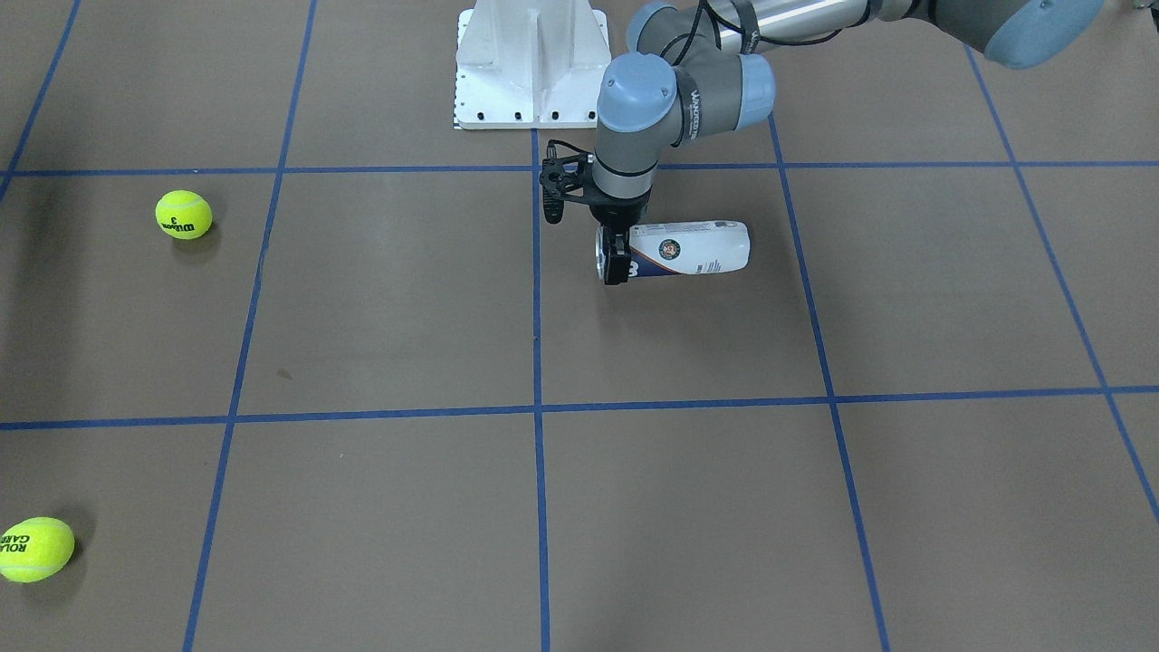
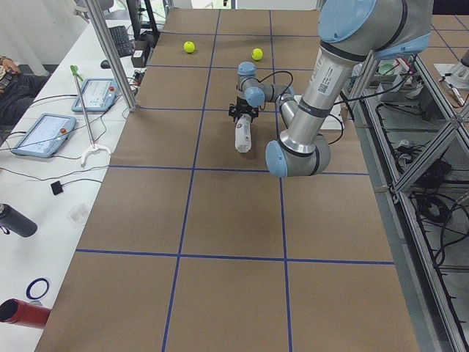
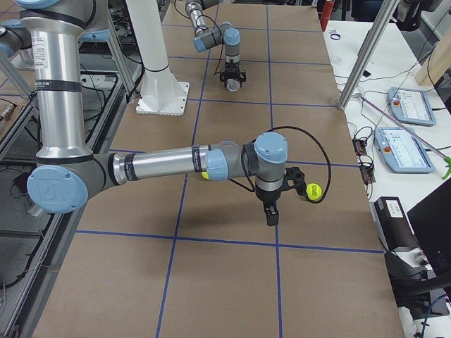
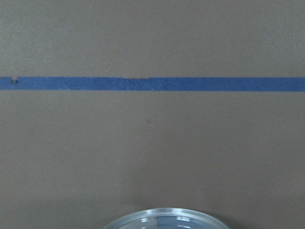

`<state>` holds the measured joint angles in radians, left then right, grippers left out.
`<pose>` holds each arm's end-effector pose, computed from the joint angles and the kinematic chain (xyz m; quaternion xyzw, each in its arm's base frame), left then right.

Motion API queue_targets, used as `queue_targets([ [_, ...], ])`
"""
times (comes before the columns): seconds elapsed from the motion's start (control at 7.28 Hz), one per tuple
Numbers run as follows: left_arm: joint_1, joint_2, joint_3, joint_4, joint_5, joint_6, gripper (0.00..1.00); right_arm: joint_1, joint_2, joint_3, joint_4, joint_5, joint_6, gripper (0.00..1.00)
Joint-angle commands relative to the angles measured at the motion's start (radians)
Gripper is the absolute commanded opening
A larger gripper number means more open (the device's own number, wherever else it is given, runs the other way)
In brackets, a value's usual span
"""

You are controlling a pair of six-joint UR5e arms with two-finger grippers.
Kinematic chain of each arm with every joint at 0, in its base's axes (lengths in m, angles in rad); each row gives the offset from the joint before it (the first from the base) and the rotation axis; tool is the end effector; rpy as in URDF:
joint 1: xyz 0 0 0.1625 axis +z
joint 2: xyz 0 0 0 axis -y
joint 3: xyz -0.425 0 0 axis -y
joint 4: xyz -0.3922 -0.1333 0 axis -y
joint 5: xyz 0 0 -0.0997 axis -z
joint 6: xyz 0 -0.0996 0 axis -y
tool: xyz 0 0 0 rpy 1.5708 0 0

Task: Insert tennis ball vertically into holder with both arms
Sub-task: 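Close the left gripper around the can's middle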

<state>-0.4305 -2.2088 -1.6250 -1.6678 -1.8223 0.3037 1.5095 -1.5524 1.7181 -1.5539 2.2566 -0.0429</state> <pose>0.5852 -0.3881 0.2508 0.3015 0.2607 0.6415 0.6555 0.0391 -0.5100 0.5804 0.0828 -0.3356 -0.0795 0.9350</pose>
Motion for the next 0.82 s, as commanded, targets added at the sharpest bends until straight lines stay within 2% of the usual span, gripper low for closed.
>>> queue_targets([
  [0.0, 0.001, -0.002, 0.004, 0.000, 0.000, 0.002, 0.93, 0.000, 0.000, 0.000, 0.000, 0.000, 0.000, 1.00],
  [0.41, -0.001, 0.003, 0.002, 0.005, 0.002, 0.005, 0.85, 0.000, 0.000, 0.002, 0.000, 0.001, 0.000, 1.00],
  [0.69, -0.001, 0.001, -0.010, 0.006, -0.002, 0.008, 0.75, 0.000, 0.000, 0.002, 0.000, 0.001, 0.000, 1.00],
])
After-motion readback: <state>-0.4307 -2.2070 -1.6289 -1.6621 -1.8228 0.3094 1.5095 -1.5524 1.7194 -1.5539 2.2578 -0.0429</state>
